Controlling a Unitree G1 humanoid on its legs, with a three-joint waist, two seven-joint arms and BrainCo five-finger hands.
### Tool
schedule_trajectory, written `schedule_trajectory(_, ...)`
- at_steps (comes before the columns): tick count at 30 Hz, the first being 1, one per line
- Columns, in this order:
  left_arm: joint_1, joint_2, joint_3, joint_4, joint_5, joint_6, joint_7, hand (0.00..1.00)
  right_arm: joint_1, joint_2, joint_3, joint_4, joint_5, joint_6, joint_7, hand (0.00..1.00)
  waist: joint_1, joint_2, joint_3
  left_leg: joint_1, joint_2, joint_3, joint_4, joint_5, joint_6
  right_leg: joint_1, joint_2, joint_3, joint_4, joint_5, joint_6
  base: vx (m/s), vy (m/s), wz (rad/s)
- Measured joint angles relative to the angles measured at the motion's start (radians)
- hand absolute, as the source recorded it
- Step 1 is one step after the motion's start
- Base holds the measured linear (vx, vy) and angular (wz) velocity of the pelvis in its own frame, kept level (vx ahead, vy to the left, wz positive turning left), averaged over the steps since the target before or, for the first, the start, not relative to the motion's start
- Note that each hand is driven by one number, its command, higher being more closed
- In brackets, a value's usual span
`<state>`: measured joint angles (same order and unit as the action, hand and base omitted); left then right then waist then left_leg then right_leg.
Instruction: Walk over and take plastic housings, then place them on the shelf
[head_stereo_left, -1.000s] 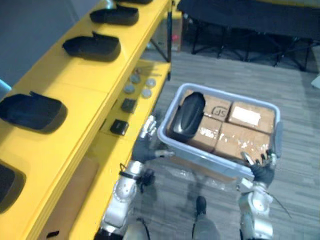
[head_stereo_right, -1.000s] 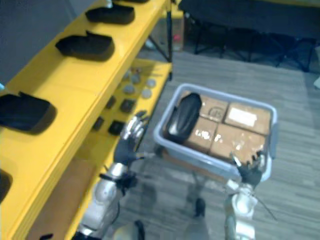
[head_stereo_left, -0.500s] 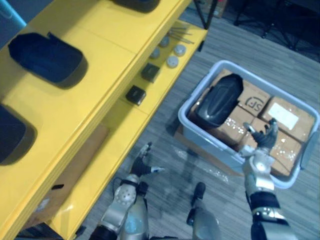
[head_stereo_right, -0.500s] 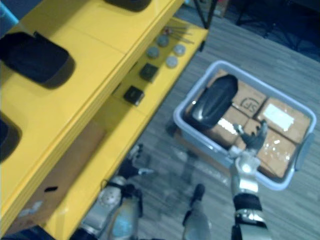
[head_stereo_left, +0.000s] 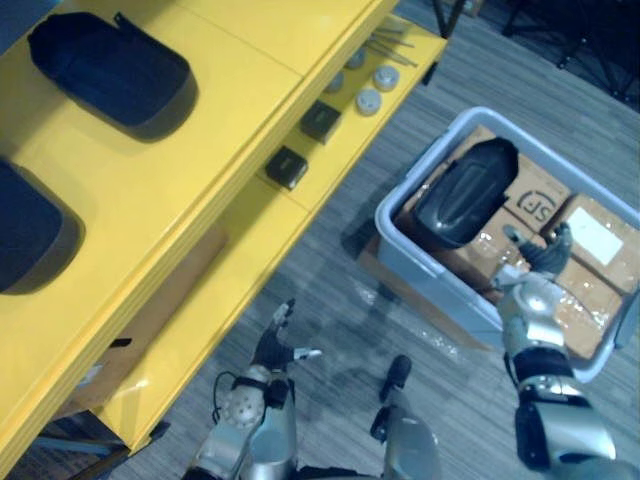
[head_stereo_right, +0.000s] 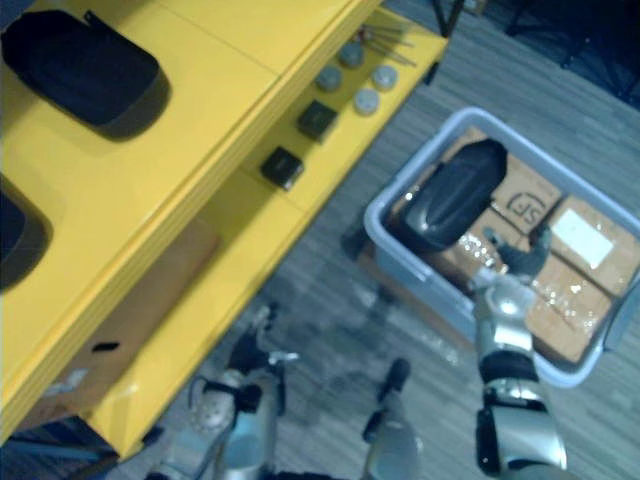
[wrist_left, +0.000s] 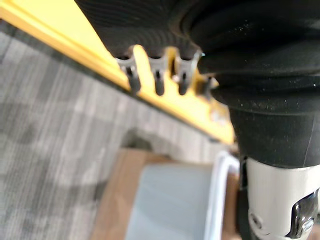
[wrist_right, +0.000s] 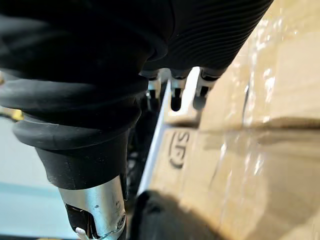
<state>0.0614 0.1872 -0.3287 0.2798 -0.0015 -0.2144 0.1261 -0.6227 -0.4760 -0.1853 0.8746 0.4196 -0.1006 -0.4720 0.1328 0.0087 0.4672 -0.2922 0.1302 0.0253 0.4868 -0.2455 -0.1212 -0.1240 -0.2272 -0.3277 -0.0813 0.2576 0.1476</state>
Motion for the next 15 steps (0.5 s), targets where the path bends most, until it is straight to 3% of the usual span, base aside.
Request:
schedule_trajectory(5,-0.026,-0.002,-0.009,0.110,-0.002,-0.004,0.034,0.00,-0.144,-0.107,0.001,0.140,-0.001,0.039,0.001,0.00,0.019,0.018,0.041,-0.062,0.000,-0.010,0.029,-0.001,0.002,-0.050,0.001,-0.006,0.000,0.004,-0.013,-0.10,0.035,0.00)
schedule_trajectory(9,-0.019,-0.005,-0.010,0.196,-0.002,-0.018,0.068,0.00,-0.203,-0.160,0.019,0.208,-0.002,0.040,0.020,0.00,0.024,0.030,0.049,-0.079,-0.003,-0.022,0.029,0.000,0.003,-0.055,0.002,-0.023,0.000,0.013,-0.006,-0.02,0.045,0.11)
schedule_trajectory(15,-0.020,-0.004,-0.007,0.234,-0.082,-0.093,0.055,0.00,-0.268,-0.217,0.081,0.244,-0.010,0.036,0.039,0.00,0.047,0.043,0.055,-0.096,-0.011,-0.045,0.028,-0.001,0.003,-0.068,0.000,-0.031,0.002,0.013,-0.006,-0.02,0.049,0.03)
